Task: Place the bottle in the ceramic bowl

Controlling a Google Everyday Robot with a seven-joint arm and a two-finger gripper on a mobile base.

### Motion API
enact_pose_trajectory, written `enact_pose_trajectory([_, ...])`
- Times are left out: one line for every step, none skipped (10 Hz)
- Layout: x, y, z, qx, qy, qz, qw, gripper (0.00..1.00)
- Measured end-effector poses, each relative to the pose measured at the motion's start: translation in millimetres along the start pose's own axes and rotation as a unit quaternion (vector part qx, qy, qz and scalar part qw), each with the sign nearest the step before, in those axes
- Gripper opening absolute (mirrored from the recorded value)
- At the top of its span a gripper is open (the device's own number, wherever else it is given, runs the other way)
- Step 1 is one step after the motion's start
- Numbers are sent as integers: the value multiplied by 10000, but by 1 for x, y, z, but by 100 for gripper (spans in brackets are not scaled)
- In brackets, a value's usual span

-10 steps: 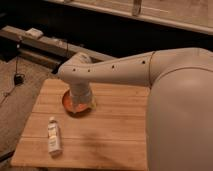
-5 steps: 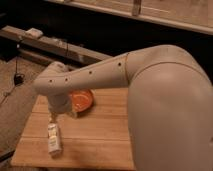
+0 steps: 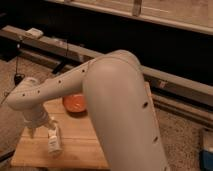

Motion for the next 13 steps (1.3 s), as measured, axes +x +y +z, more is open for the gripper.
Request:
enact_pose_trajectory([-6, 4, 11, 2, 82, -89, 9999, 65])
enact_pose_trajectory([-11, 5, 21, 7, 159, -138, 9998, 65])
enact_pose_trajectory([-15, 2, 27, 9, 195, -140, 9997, 65])
enact_pose_trajectory([-19, -1, 29, -8, 200, -121, 9997, 65])
enact_pose_trajectory([-22, -6, 26, -38, 182, -78, 9998, 65])
enact_pose_trajectory([-25, -15, 21, -71, 140, 10, 9999, 65])
enact_pose_trajectory([-26, -23, 19, -96, 109, 84, 9999, 65])
enact_pose_trajectory([-26, -26, 18, -106, 100, 117, 9998, 65])
enact_pose_trajectory([-27, -28, 20, -109, 119, 152, 9998, 65])
enact_pose_trajectory([-27, -33, 28, -81, 185, 193, 9996, 65])
enact_pose_trajectory([-27, -34, 33, -49, 246, 176, 9995, 65])
enact_pose_trajectory([-27, -33, 38, -25, 290, 146, 9995, 65])
enact_pose_trajectory([-28, -33, 43, 8, 334, 125, 9994, 65])
